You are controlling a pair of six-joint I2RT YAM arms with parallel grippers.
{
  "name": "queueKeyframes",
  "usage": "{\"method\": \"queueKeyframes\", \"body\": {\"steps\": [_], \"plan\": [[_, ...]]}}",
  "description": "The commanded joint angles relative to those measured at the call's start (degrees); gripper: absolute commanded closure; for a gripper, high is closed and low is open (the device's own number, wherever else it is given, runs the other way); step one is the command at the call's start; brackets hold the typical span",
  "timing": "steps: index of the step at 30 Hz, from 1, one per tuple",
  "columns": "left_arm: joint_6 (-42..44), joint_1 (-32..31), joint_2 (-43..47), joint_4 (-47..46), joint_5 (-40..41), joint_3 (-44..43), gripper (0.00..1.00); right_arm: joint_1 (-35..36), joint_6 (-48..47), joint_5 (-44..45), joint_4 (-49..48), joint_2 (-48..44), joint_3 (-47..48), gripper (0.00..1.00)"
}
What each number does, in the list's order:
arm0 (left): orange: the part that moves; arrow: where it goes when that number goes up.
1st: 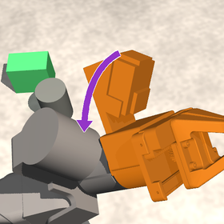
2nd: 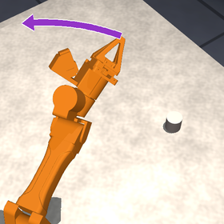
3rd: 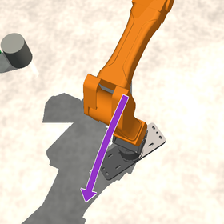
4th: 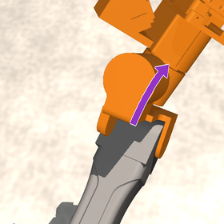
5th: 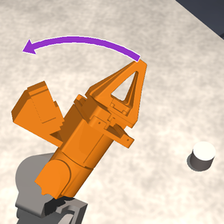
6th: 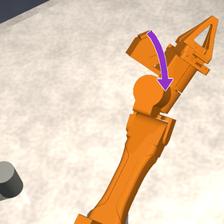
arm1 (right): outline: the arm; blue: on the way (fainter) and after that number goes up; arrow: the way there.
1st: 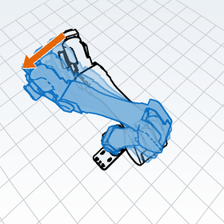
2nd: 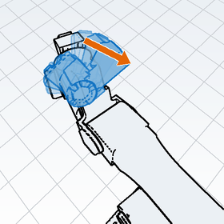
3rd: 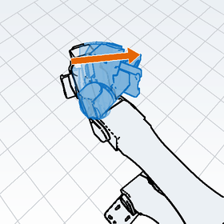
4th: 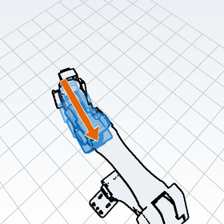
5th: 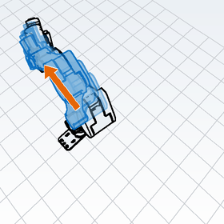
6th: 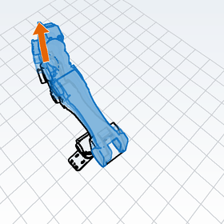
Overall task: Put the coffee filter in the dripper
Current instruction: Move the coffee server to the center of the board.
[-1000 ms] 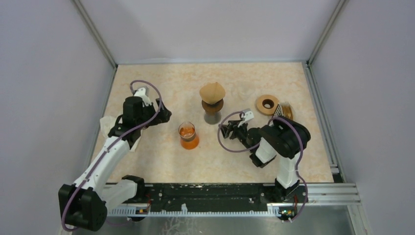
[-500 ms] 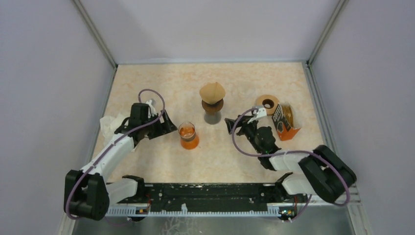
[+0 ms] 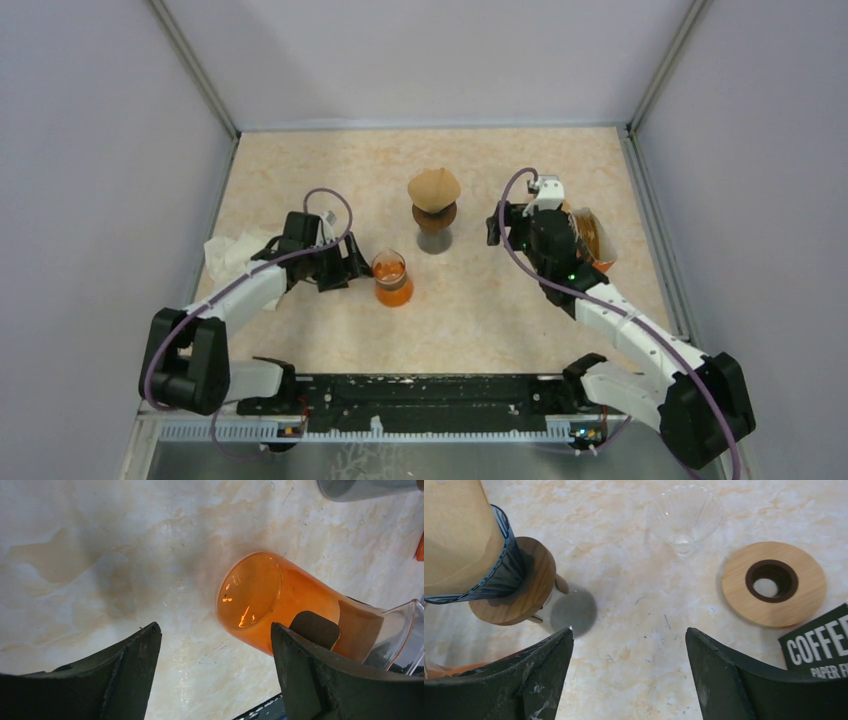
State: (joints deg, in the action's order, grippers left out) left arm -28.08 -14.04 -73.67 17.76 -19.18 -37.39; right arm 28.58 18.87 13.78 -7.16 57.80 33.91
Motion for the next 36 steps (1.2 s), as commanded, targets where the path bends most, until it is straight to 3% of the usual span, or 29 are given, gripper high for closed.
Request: {"method": "queueKeyframes", "body": {"steps": [1, 18, 24, 36], "plan": [[-2.48, -3.18, -0.72, -3.33, -2.76, -0.96, 0.15, -1.13, -3.35, 2.56, 11.55, 1.2, 6.54, 0.16], [-9.27, -17.2, -4.73, -10.19, 1.54, -0.76, 0.15, -8.14, -5.65, -0.97, 15.48, 11.72, 15.82, 0.15], [-9.1, -18.82, -3.68, -9.69, 3.15, -0.15, 0.14, -11.02, -5.43, -3.47, 15.06, 17.08, 18.6, 0.15], [-0.6, -15.82, 6.76, 0.67, 16.55, -3.65, 0.09, -14.84, -5.61, -5.37, 15.91, 27.33, 24.71, 0.15]]}}
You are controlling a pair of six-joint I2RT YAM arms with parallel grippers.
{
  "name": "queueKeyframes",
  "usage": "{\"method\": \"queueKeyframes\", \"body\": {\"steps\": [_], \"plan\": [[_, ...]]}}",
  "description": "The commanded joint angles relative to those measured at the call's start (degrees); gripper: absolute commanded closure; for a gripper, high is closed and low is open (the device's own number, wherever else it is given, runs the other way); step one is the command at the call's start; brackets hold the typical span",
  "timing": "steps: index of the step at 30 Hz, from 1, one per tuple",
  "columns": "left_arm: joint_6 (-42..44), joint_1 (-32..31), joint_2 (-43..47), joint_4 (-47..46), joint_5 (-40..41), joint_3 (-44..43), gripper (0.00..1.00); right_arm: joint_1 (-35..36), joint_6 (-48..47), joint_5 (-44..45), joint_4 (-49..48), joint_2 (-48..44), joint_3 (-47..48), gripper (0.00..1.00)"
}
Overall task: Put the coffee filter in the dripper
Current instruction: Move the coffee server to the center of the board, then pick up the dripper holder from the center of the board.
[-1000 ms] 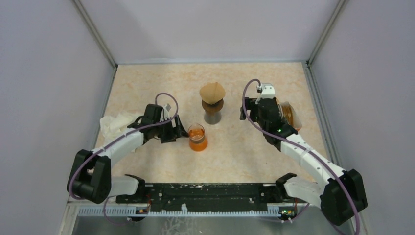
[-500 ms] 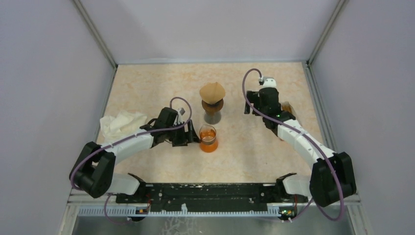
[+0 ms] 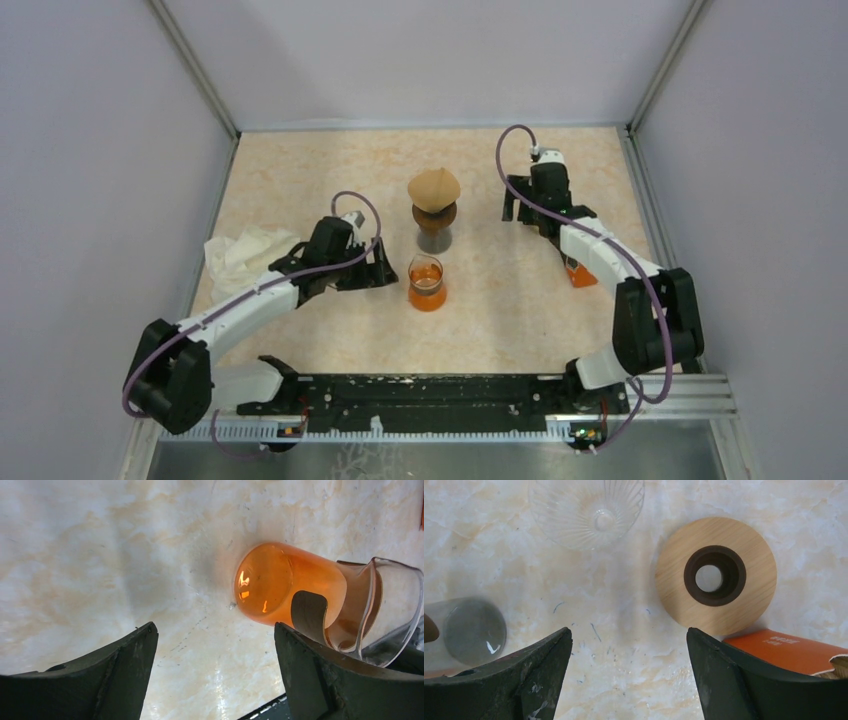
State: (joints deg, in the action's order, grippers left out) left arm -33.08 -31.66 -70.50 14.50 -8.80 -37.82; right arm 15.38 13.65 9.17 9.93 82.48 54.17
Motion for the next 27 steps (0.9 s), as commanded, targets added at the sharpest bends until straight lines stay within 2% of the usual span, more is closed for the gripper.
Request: {"method": "queueKeyframes", "body": {"steps": [1, 6, 15, 18, 22, 27], "plan": [[5.37, 2.3, 4.55, 4.54, 7.07, -3.76, 0.08, -2.05, -0.31, -0.9, -0.93, 3.68, 5.07, 0.15], [10.91, 4.19, 8.6, 6.66, 11.82, -6.8, 0.04, -4.07, -0.29, -1.95, -0.46, 8.67, 8.63, 0.16], [21.98, 10.72, 10.78, 5.41, 13.15, -9.39, 0.01, -6.41, -0.04, -2.8, 1.54, 17.49, 13.64, 0.19], [23.03, 12.24, 10.85, 2.95, 13.62, -8.39, 0.01, -6.62, 0.34, -3.52, 1.67, 19.75, 14.63, 0.2], [22.6, 14.8, 11.29, 1.49, 10.47, -7.13, 0.01, -7.14, 1.17, -4.25, 1.12, 21.61, 14.73, 0.22], [22.87, 14.97, 11.88, 1.34, 10.81, -6.74, 0.01, -7.51, 1.29, -4.2, 0.62, 23.36, 15.1, 0.25]]}}
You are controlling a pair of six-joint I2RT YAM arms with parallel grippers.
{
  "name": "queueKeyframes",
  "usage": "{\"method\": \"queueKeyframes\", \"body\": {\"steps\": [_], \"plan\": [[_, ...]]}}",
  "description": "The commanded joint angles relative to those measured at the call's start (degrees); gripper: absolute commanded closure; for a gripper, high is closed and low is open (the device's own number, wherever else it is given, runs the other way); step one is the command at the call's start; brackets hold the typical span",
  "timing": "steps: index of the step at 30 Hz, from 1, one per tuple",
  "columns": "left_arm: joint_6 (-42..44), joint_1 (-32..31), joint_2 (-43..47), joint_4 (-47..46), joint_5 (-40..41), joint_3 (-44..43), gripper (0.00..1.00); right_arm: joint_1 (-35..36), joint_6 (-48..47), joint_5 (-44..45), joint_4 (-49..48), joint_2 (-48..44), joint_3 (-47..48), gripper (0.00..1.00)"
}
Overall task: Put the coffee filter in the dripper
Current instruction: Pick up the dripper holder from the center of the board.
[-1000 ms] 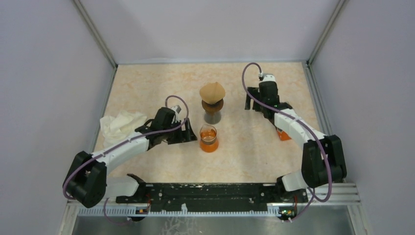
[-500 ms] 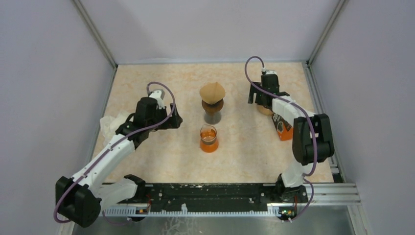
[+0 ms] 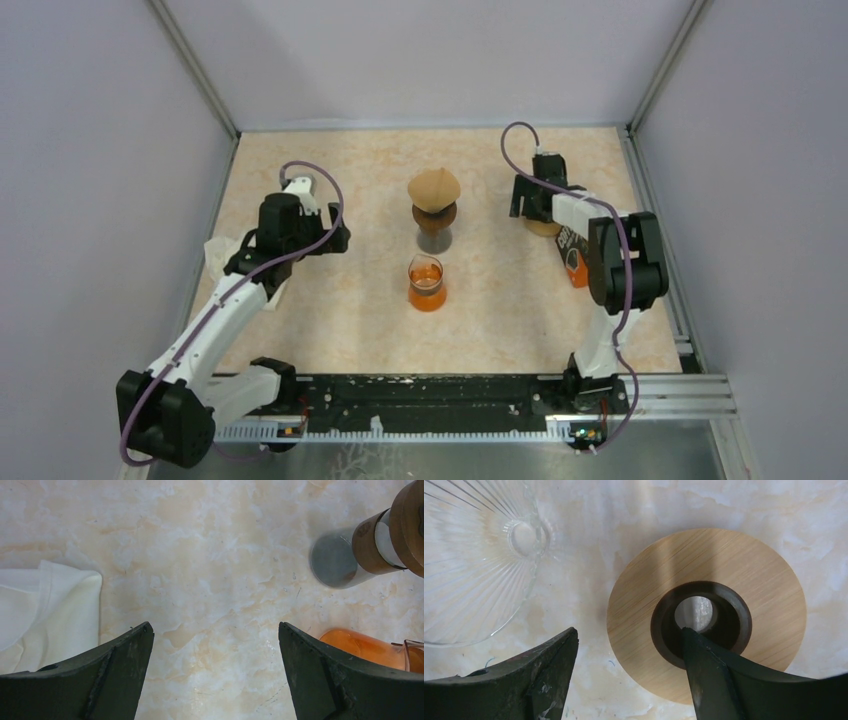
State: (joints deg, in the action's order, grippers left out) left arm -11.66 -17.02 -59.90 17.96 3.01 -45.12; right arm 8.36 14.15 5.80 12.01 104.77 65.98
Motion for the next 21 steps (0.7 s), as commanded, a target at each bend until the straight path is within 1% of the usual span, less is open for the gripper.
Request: {"method": "queueKeyframes", "body": {"steps": [1, 6, 13, 15, 19, 21], "plan": [[1.46, 0.34, 1.28, -2.13, -1.02, 0.55, 0.01, -0.5, 0.79, -0.8, -1.33, 1.53, 3.48, 0.26], [1.53, 0.4, 1.43, -2.13, -0.55, 0.48, 0.01, -0.53, 1.12, -0.48, -0.41, 3.44, 4.51, 0.3], [1.63, 0.4, 1.53, -2.23, -0.67, 0.65, 0.01, -0.58, 1.71, 0.22, 0.04, 3.77, 4.12, 0.39], [1.64, 0.4, 1.6, -2.22, -0.66, 0.66, 0.01, -0.53, 1.75, -0.09, 0.25, 3.65, 4.0, 0.43], [1.64, 0.49, 1.88, -2.31, -0.89, 0.83, 0.01, -0.49, 1.84, -0.83, 0.12, 1.93, 2.65, 0.54], [1.7, 0.54, 1.89, -2.31, -0.9, 0.85, 0.01, -0.45, 2.28, -1.62, -0.12, 0.59, 1.53, 0.58]]}}
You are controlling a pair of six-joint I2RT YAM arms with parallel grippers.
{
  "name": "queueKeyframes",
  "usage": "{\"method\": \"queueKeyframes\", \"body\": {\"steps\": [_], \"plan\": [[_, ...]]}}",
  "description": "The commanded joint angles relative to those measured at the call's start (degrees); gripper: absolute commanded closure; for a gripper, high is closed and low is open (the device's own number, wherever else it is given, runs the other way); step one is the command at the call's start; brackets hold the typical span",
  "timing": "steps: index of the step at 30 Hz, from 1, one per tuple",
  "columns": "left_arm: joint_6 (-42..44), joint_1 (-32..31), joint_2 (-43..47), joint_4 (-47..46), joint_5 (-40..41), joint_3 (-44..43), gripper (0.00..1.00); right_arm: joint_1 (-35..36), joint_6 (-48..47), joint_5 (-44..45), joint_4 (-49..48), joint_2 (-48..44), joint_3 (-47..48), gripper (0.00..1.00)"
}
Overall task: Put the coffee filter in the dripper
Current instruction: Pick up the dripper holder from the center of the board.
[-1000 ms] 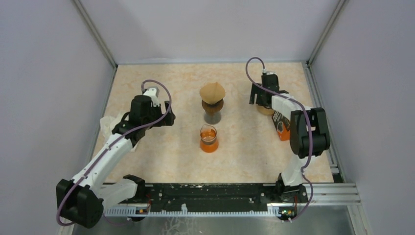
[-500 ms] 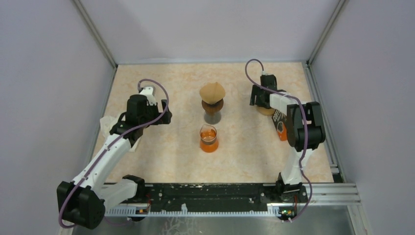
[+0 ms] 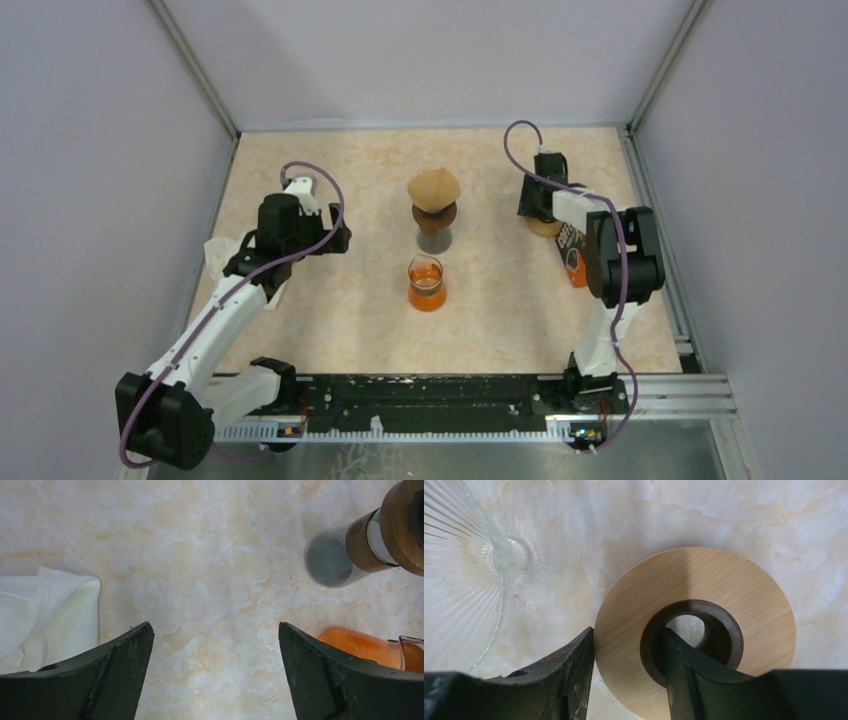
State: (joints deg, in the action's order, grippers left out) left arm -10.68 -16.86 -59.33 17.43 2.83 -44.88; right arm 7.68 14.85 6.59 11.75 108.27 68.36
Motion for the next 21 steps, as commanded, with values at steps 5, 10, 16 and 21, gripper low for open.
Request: {"method": "queueKeyframes", "body": {"steps": [5, 10, 16, 21], "plan": [[0.68, 0.51, 1.64, -1.7, -1.1, 0.8, 0.01, 0.24, 2.57, -4.28, -0.24, -6.97, -4.37, 0.64], [0.65, 0.77, 2.46, -1.83, -1.25, 1.06, 0.01, 1.41, 3.15, -6.02, -0.5, -11.97, -7.63, 0.67], [0.75, 0.92, 3.73, -2.05, -1.86, 1.62, 0.01, 4.45, 3.34, -5.77, 0.83, -18.78, -10.47, 0.68], [0.82, 1.0, 5.06, -2.48, -2.41, 2.07, 0.01, 6.36, 3.23, -6.11, 1.77, -24.27, -13.07, 0.71]]}}
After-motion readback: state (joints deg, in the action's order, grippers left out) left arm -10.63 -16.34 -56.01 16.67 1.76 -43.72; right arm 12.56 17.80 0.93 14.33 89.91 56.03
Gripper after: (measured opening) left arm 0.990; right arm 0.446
